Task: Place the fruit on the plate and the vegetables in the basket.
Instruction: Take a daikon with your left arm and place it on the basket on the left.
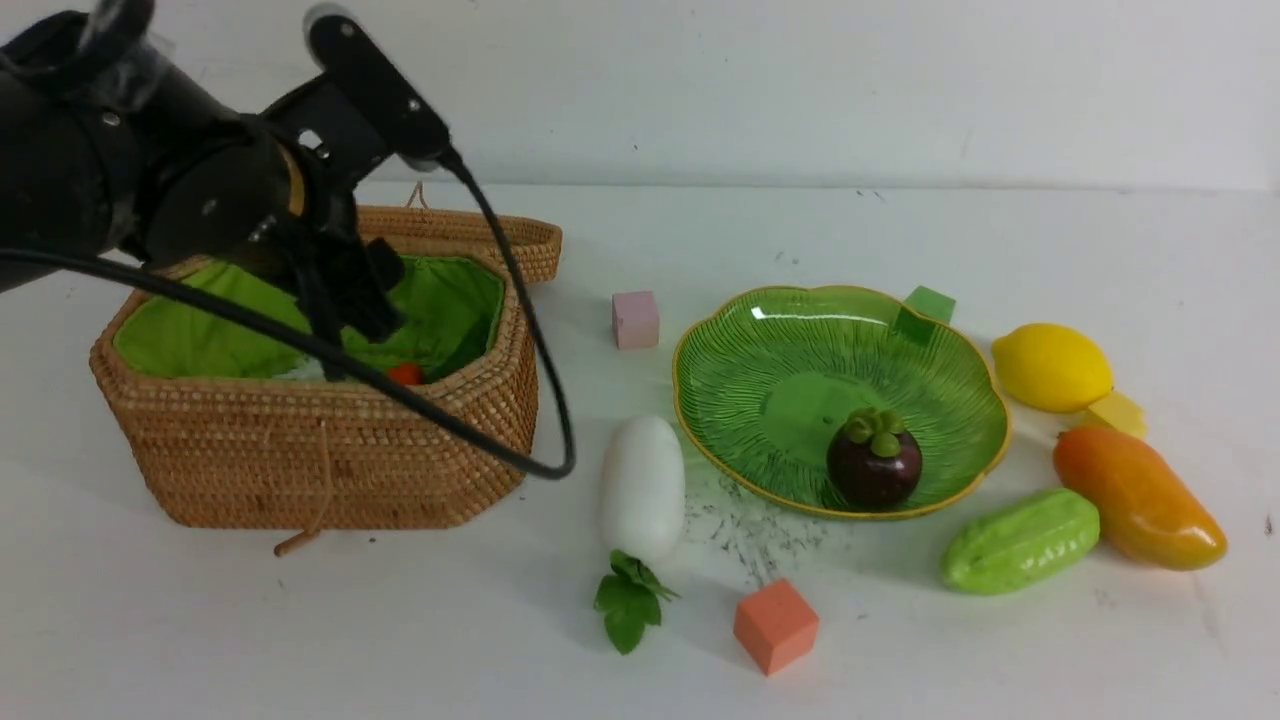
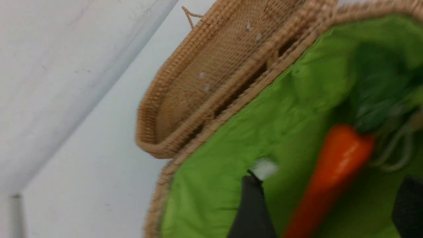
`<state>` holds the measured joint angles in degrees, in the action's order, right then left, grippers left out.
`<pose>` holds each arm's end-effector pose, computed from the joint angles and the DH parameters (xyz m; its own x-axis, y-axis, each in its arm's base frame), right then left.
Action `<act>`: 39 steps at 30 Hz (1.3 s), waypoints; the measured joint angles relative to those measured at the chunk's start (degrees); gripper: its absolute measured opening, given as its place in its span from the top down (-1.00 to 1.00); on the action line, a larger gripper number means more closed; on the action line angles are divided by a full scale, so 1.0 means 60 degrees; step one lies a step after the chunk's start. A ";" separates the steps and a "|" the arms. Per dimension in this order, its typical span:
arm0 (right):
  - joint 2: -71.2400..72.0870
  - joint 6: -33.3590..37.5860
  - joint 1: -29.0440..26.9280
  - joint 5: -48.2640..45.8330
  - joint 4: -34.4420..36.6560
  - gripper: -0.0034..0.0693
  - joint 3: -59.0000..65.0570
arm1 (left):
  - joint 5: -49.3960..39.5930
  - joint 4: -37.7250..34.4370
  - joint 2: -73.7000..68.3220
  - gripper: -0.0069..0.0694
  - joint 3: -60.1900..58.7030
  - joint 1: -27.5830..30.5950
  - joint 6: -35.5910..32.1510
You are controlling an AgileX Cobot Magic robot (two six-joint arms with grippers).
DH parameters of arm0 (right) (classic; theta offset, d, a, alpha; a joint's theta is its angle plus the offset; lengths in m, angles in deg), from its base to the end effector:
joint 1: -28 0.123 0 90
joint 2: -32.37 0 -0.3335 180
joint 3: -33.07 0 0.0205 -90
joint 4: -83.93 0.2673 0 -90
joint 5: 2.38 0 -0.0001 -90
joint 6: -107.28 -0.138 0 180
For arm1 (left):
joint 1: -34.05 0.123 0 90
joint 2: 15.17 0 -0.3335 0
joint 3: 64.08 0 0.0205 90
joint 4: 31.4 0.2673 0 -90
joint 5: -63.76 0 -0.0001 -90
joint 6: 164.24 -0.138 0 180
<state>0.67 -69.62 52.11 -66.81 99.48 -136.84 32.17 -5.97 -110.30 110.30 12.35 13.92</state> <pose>-0.0062 0.0338 0.4756 -0.2814 -0.0564 -0.9579 -0.5921 0.7958 0.1270 0.3827 -0.1188 0.3393 -0.4629 0.6089 -0.6442 0.4234 0.7904 0.4428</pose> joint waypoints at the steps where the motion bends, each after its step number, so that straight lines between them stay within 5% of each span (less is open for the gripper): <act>1: 0.0000 0.0000 0.0000 -0.0061 0.0000 0.42 0.0000 | -0.0192 -0.0521 0.0191 -0.17 0.0000 -0.0312 0.0391; 6: 0.0000 0.0000 0.0000 -0.0694 0.0000 0.42 0.0000 | -0.1375 -0.3324 0.0707 0.76 0.0043 -0.2365 0.2288; 10: 0.0000 0.0000 0.0000 -0.1191 0.0000 0.41 0.0000 | -0.1795 -0.4485 0.0115 0.85 0.0167 -0.3366 0.2898; 15: 0.0000 0.0000 0.0000 -0.1365 -0.0039 0.41 0.0000 | -0.2290 -0.4390 -0.1503 0.50 0.0946 -0.3476 0.3028; 23: 0.0000 0.0000 0.0000 -0.1365 -0.0254 0.41 0.0000 | -0.2029 -0.1774 -0.4004 -0.77 0.2349 -0.3446 0.3896; 29: 0.0000 0.0000 0.0000 -0.1365 -0.0254 0.40 0.0000 | -0.1244 -0.0520 -0.4735 -0.91 0.2476 -0.3369 0.4704; 39: 0.0000 0.0000 0.0000 -0.1365 -0.0254 0.39 0.0000 | -0.0820 0.0984 -0.5310 -0.67 0.2558 -0.3369 0.5851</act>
<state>0.67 -69.62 52.11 -75.00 97.95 -136.84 27.25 -0.07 -142.16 125.65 -7.86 49.02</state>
